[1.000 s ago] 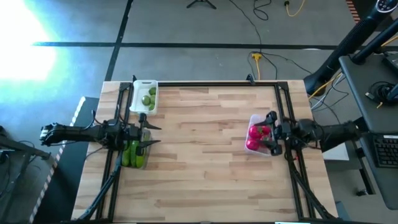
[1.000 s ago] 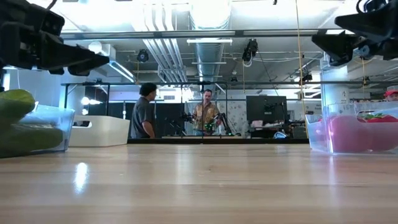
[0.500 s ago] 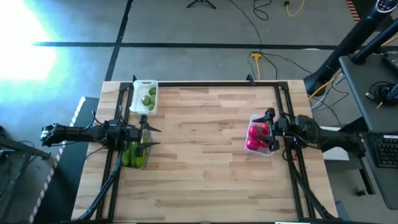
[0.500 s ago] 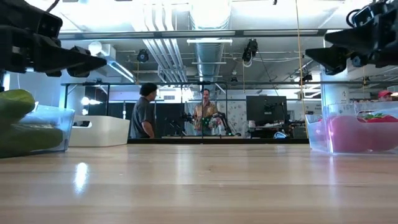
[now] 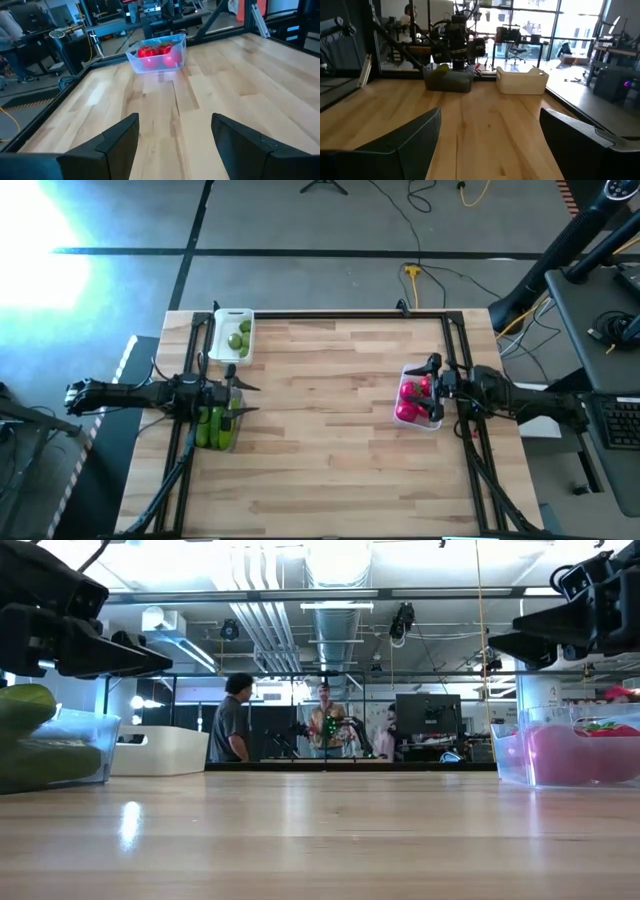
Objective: Sort produce into baskets
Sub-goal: Return to Home Position
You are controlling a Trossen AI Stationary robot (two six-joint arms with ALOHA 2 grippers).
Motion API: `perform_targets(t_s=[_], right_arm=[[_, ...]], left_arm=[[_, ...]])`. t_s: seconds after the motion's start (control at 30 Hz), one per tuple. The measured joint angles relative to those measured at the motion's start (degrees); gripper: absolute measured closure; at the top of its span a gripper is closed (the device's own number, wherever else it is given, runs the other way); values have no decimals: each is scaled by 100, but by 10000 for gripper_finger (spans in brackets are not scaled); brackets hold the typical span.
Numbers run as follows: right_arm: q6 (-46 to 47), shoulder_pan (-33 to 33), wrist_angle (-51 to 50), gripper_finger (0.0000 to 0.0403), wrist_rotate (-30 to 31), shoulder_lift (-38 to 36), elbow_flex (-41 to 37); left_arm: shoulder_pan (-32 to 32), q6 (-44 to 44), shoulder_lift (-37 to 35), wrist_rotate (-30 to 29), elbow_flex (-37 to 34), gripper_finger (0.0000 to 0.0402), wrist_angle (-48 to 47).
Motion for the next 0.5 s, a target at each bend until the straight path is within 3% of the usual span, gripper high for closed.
perform_targets(t_s=[0.2, 0.5], right_arm=[[-4, 0, -16, 71, 19, 58, -2], [79, 0, -27, 71, 15, 441, -4]], left_arm=[[0, 36, -174, 35, 0, 169, 357], [0, 166, -1042, -23, 0, 169, -92]])
